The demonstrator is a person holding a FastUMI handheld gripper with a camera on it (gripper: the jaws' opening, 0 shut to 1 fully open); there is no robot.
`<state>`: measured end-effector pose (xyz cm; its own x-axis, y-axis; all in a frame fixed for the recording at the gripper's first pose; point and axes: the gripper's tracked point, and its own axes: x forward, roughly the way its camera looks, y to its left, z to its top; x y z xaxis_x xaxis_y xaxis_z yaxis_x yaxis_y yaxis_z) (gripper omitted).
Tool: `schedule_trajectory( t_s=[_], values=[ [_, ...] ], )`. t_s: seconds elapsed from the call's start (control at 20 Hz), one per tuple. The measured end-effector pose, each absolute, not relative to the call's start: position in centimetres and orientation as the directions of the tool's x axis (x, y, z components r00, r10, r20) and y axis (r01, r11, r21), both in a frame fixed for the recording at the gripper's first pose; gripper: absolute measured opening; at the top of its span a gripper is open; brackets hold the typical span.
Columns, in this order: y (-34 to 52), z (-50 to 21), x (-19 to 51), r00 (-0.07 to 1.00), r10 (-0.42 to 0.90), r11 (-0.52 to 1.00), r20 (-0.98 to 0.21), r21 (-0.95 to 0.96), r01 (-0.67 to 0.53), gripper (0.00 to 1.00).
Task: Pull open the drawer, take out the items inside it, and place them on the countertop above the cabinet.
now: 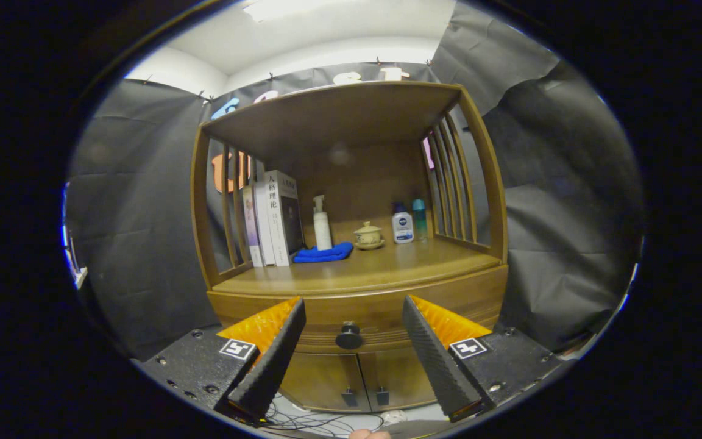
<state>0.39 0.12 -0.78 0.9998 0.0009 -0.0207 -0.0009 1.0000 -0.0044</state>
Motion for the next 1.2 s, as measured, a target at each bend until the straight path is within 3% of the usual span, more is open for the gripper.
schedule_trajectory(
  t_s=[0.8,1.2],
  values=[
    [1.0,-5.7,6.6,0.997,0.001,0.994,-0.077,-0.105,-0.009,1.00],
    [0.1,-9.6,11.1,0.989,-0.018,0.998,-0.146,-0.058,0.010,1.00]
  ],
)
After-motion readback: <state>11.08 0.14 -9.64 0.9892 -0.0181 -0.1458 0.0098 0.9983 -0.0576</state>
